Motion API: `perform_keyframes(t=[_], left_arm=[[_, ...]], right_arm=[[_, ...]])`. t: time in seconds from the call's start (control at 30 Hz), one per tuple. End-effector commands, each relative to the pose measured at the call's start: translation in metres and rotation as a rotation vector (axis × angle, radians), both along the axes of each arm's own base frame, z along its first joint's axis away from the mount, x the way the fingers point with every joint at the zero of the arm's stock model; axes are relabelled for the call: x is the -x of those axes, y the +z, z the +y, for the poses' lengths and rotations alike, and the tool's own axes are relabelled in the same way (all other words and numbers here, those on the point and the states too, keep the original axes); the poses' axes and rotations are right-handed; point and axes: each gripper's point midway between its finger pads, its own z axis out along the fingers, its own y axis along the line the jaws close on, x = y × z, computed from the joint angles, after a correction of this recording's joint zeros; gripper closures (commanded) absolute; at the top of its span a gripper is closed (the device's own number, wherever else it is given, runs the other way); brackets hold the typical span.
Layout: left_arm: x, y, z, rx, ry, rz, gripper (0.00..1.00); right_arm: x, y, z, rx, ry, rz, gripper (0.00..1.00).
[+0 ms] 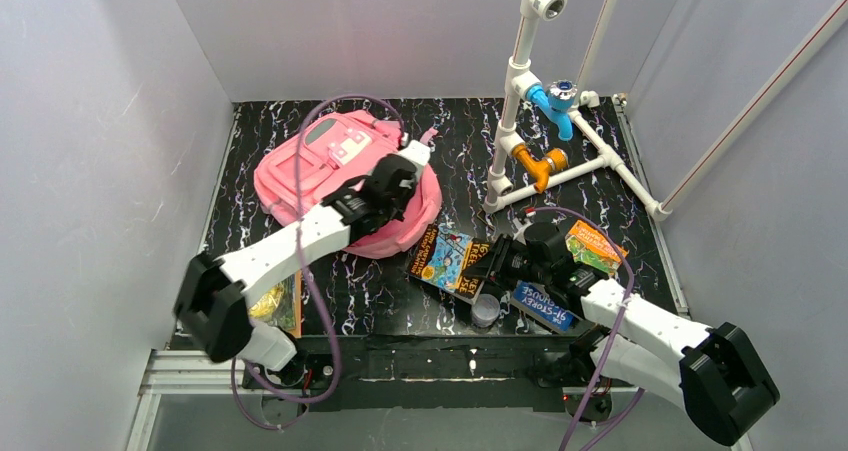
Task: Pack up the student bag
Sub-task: Place the book in the student bag.
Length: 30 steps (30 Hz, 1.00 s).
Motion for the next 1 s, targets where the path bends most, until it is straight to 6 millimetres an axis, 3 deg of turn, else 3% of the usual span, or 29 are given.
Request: perform_keyframes(t=[0.0, 0.1, 0.2, 0.43, 0.57, 0.67, 0.83, 0.97], left_arm=[[0.005, 0.071, 0.019, 0.058, -0.014, -0.215, 1.0], [0.012, 0.088, 0.018, 0.103, -0.051, -0.257, 1.0], [0.016, 0.103, 0.023, 0.136, -0.046, -0.299, 1.0], [0.019, 0.112, 0.025, 0.13, -0.073, -0.326, 1.0], [0.017, 0.117, 0.029, 0.094, -0.077, -0.36, 1.0], [0.013, 0.116, 0.033, 0.031, -0.082, -0.362, 1.0], [0.008, 0.12, 0.046, -0.003, -0.05, -0.367, 1.0], [0.007, 0.124, 0.05, 0.008, -0.047, -0.371, 1.0]], right_arm=[[0.004, 0.073, 0.04, -0.135, 0.059, -0.119, 0.99], [0.017, 0.103, 0.063, -0.198, 0.062, -0.159, 0.99], [0.018, 0.128, 0.069, -0.276, 0.014, -0.166, 0.99], [0.017, 0.171, 0.089, -0.384, 0.026, -0.131, 0.99], [0.022, 0.194, 0.09, -0.408, 0.044, -0.156, 0.99], [0.025, 0.201, 0.088, -0.403, 0.042, -0.179, 0.99], [0.038, 0.203, 0.104, -0.435, 0.093, -0.154, 0.99], [0.057, 0.223, 0.111, -0.469, 0.142, -0.178, 0.99]])
